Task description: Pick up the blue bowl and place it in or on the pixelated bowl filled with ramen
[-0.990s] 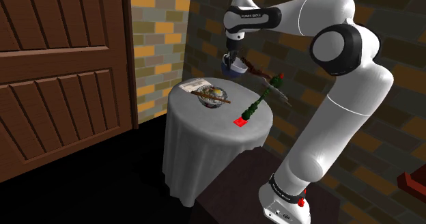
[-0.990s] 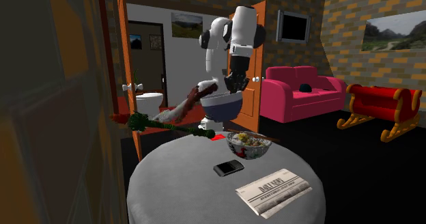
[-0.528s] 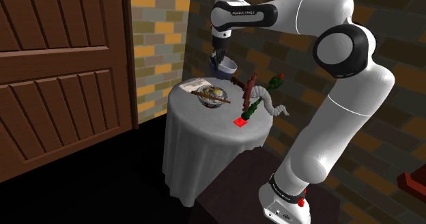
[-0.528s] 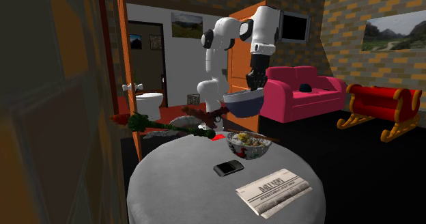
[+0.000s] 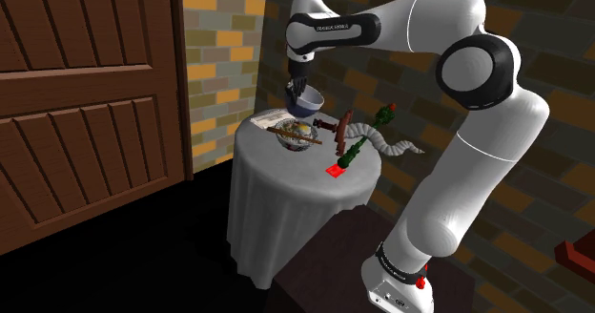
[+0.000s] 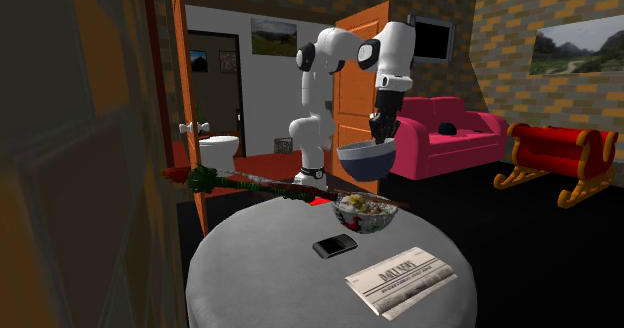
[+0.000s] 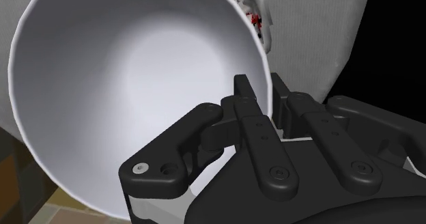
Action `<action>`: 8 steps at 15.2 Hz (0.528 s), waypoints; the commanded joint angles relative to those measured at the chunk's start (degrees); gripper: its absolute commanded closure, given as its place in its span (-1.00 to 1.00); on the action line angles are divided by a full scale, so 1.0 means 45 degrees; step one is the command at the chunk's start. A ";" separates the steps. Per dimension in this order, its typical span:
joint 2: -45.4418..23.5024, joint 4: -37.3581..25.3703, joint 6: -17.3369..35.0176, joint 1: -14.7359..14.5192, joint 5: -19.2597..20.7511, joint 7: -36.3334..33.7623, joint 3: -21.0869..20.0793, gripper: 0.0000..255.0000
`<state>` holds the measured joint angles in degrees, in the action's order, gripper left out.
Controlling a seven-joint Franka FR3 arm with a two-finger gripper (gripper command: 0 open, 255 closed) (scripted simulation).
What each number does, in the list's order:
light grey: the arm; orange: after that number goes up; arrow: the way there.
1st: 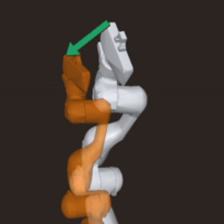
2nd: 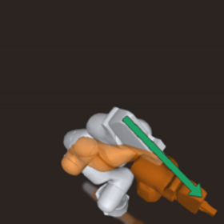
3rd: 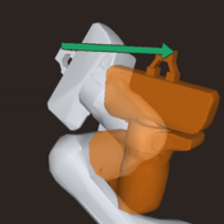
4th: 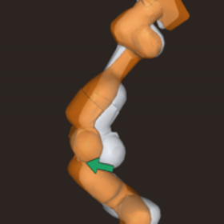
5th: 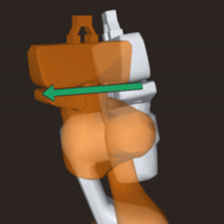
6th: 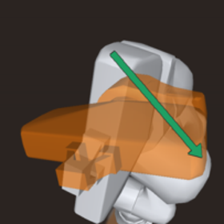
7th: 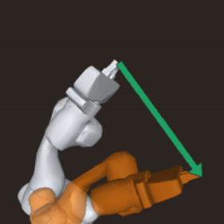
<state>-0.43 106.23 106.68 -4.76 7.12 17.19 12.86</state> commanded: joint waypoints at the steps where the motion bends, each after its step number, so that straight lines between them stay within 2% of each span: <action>1: -0.0003 0.0296 0.0313 0.0008 0.0012 -0.0025 0.0008 1.00; 8: -0.0223 0.1242 0.1472 0.0030 0.0014 -0.0121 0.0028 1.00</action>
<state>-1.53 110.82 112.33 -4.64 7.11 16.74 12.97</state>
